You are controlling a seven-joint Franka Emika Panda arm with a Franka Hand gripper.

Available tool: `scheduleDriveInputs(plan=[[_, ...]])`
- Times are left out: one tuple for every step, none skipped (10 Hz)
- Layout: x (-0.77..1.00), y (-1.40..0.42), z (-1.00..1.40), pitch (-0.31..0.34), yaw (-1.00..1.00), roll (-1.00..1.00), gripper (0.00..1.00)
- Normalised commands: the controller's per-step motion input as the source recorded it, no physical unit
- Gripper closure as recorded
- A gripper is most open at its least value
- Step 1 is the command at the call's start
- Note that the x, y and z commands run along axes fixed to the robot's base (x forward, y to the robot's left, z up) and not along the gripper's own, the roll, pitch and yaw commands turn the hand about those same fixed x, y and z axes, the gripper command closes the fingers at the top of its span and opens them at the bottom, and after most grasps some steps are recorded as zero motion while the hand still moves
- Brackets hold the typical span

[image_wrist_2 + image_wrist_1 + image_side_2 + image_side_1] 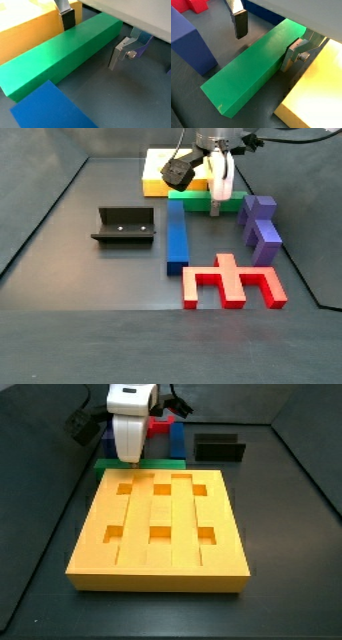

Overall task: Pick up the green object. Move up. Move to above the board. Insert the green object.
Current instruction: Pick up the green object.

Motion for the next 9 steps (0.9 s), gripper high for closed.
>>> scheduleDriveInputs(plan=[[-0.05, 0.0, -0.11, 0.0, 0.0, 0.02, 0.0], [0.0, 0.0, -0.07, 0.0, 0.0, 0.0, 0.0], [0.0, 0.0, 0.0, 0.0, 0.0, 0.0, 0.0], [0.0, 0.0, 0.0, 0.0, 0.0, 0.0, 1.0], [0.0, 0.0, 0.0, 0.0, 0.0, 0.0, 1.0], [0.0, 0.0, 0.0, 0.0, 0.0, 0.0, 1.0], [0.0, 0.0, 0.0, 0.0, 0.0, 0.0, 1.0], [0.0, 0.0, 0.0, 0.0, 0.0, 0.0, 1.0], [0.0, 0.0, 0.0, 0.0, 0.0, 0.0, 1.0]])
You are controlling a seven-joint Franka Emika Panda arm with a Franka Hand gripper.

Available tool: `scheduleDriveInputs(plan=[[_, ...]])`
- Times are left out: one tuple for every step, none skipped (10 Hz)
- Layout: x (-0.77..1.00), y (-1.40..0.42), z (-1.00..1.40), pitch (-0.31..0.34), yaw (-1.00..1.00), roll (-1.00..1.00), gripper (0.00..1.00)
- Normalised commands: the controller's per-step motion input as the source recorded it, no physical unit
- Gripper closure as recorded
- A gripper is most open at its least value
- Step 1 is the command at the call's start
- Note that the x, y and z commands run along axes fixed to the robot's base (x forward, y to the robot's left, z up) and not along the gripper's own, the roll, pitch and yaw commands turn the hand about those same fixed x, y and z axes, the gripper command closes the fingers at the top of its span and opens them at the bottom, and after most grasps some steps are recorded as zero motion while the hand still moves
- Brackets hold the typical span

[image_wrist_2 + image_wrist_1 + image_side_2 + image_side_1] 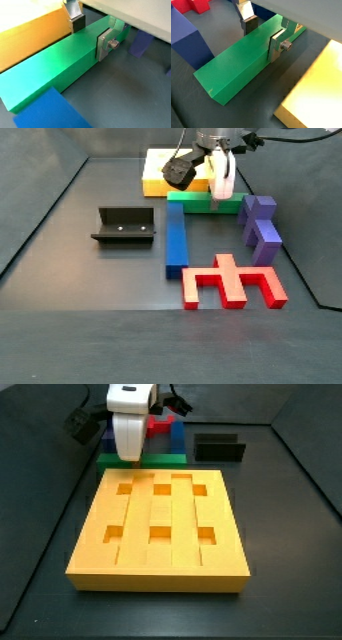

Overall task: Pick up the green object. Move up. Move to above the board. Insert the green object.
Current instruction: Pick up the green object.

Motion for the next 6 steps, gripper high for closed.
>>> scheduleDriveInputs(plan=[[0.0, 0.0, 0.0, 0.0, 0.0, 0.0, 1.0], [0.0, 0.0, 0.0, 0.0, 0.0, 0.0, 1.0], [0.0, 0.0, 0.0, 0.0, 0.0, 0.0, 1.0], [0.0, 0.0, 0.0, 0.0, 0.0, 0.0, 1.0], [0.0, 0.0, 0.0, 0.0, 0.0, 0.0, 1.0], [0.0, 0.0, 0.0, 0.0, 0.0, 0.0, 1.0]])
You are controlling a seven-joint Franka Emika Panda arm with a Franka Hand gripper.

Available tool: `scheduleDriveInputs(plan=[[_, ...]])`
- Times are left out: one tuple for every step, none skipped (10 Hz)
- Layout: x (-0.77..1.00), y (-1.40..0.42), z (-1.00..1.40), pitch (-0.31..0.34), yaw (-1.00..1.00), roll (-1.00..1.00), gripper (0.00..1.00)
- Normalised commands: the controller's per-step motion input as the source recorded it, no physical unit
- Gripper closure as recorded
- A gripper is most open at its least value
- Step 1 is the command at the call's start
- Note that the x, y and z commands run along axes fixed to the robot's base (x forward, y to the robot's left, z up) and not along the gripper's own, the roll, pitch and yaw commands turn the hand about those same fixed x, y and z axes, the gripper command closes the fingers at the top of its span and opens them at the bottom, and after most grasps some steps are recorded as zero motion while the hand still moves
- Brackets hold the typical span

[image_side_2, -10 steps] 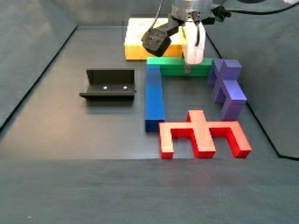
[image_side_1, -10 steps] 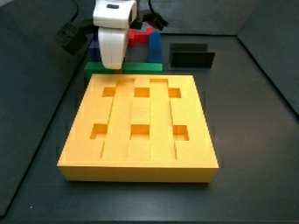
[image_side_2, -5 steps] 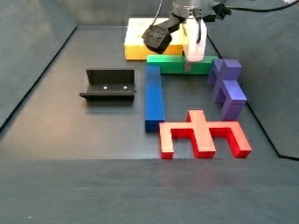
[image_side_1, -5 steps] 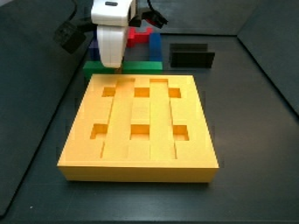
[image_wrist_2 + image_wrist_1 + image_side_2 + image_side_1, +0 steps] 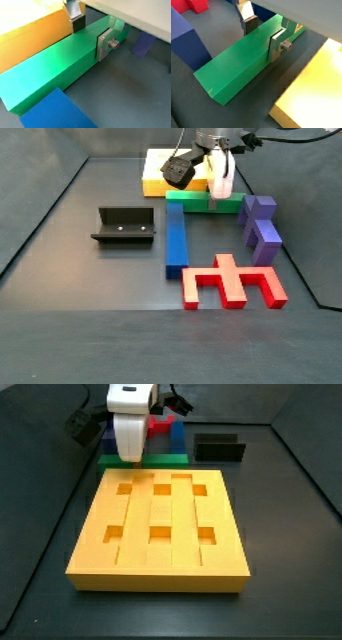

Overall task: Pick up the green object. Move up. Move to above the board. Insert the green object.
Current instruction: Pick up the green object, then move up, then move to above the board.

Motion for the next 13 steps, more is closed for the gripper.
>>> scheduleDriveInputs(plan=[[0.0, 0.0, 0.0, 0.0, 0.0, 0.0, 1.0], [0.0, 0.0, 0.0, 0.0, 0.0, 0.0, 1.0], [0.0, 0.0, 0.0, 0.0, 0.0, 0.0, 1.0], [0.0, 0.0, 0.0, 0.0, 0.0, 0.0, 1.0], [0.0, 0.0, 0.83, 0.0, 0.0, 0.0, 1.0], [-0.06, 0.0, 0.74, 0.052, -0.03, 0.0, 1.0], [-0.08, 0.0, 0.62, 0.08, -0.03, -0.02, 1.0], [0.0, 0.0, 0.2, 0.047, -0.01, -0.07, 1.0], [0.0, 0.0, 1.4, 0.0, 0.0, 0.0, 1.0], [-0.02, 0.0, 1.4, 0.023, 0.0, -0.01, 1.0], [-0.04, 0.0, 1.4, 0.029, 0.0, -0.04, 1.0], [-0.03, 0.0, 1.4, 0.007, -0.01, -0.08, 1.0], [0.0, 0.0, 1.4, 0.042, -0.01, -0.09, 1.0]])
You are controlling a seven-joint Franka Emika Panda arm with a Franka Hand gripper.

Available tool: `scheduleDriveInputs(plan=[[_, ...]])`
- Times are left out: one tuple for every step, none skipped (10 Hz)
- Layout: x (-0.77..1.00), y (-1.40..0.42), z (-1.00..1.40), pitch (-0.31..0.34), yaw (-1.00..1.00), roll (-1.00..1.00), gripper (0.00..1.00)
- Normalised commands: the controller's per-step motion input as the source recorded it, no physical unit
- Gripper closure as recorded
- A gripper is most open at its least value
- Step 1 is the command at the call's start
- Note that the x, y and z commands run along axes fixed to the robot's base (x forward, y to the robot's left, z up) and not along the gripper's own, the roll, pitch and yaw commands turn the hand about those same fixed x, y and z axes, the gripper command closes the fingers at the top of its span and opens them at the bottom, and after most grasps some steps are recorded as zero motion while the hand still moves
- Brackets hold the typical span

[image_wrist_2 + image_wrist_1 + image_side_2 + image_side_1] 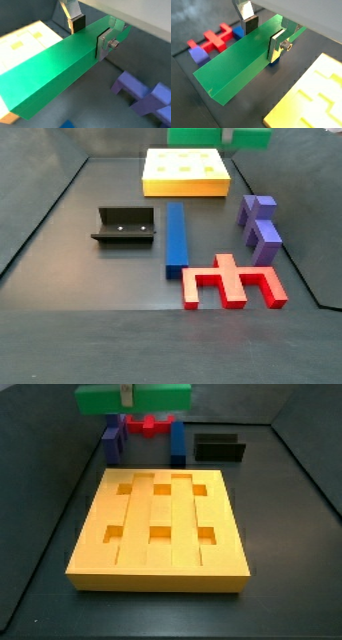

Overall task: Pick up the green object. Move up. Move to above the board. Insert the green object.
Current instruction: Move to above the board.

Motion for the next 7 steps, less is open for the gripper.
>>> scheduleDriveInputs(plan=[[0.0, 0.0, 1.4, 0.069, -0.01, -0.07, 1.0], [-0.02, 0.01, 1.4, 0.055, -0.01, -0.08, 1.0], [0.0, 0.01, 0.82, 0.051, -0.01, -0.09, 1.0], [0.03, 0.01, 0.29, 0.06, -0.01, -0.08, 1.0], [0.72, -1.4, 0.38, 0.019, 1.0, 0.01, 1.0], [0.71, -1.4, 0.35, 0.027, 1.0, 0.03, 1.0], [0.75, -1.4, 0.33, 0.037, 1.0, 0.04, 1.0]])
